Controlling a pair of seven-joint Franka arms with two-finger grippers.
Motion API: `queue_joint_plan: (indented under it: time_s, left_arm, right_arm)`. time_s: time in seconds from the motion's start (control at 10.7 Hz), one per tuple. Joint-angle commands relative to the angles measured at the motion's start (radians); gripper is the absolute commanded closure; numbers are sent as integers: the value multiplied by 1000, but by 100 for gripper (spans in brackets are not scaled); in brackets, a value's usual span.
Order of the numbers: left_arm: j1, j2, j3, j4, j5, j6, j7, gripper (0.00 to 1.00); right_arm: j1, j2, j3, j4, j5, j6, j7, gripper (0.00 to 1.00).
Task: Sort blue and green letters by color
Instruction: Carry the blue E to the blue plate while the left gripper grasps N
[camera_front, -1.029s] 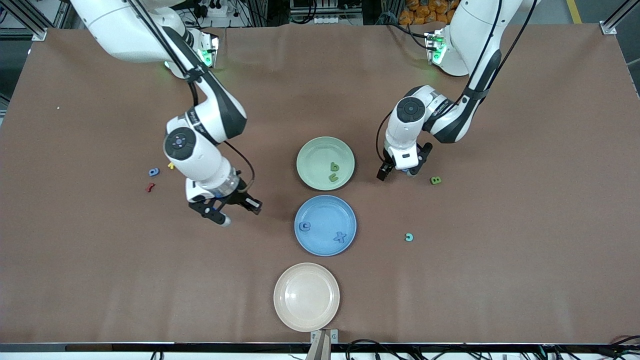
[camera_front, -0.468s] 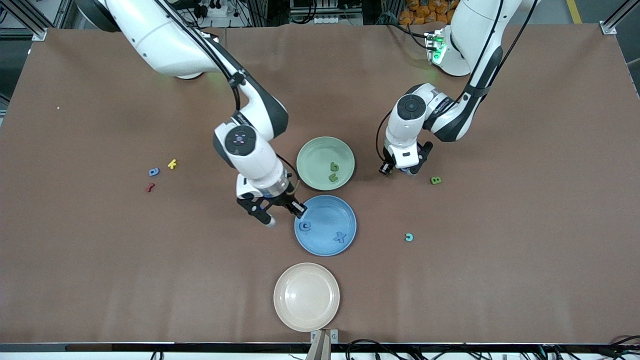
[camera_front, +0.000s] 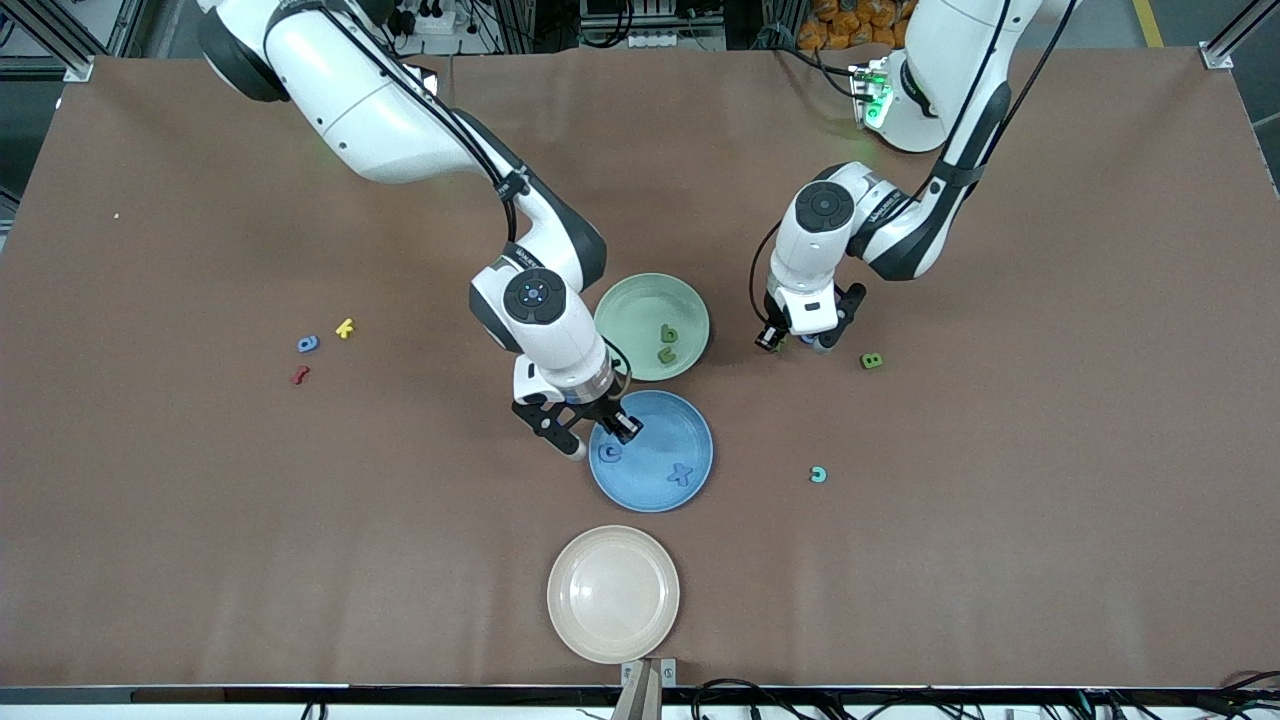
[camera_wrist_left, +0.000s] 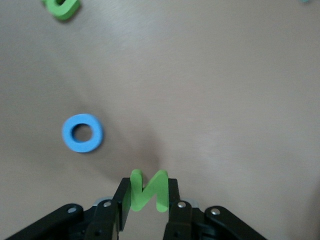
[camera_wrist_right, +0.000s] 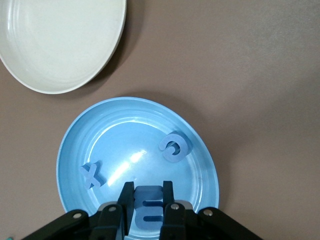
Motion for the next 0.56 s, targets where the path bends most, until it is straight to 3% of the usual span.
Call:
queue_joint_plan:
  time_s: [0.0, 0.09, 0.28, 0.47]
  left_arm:
    - [-2, -37, -36, 41, 26, -17, -1, 100]
    - [-3, -31, -59, 67, 24, -17, -1, 100]
    - [-38, -21, -78, 110, 24, -15, -11, 100]
    - [-90, -4, -78, 135, 26, -15, -11, 100]
  right_arm:
    - [2, 13, -11, 38, -31, -10, 26, 25]
    - [-15, 6, -8, 33, -37, -11, 22, 0]
    - [-39, -22, 1, 26, -36, -28, 6, 0]
    - [-107, -109, 41, -48, -36, -65, -96, 0]
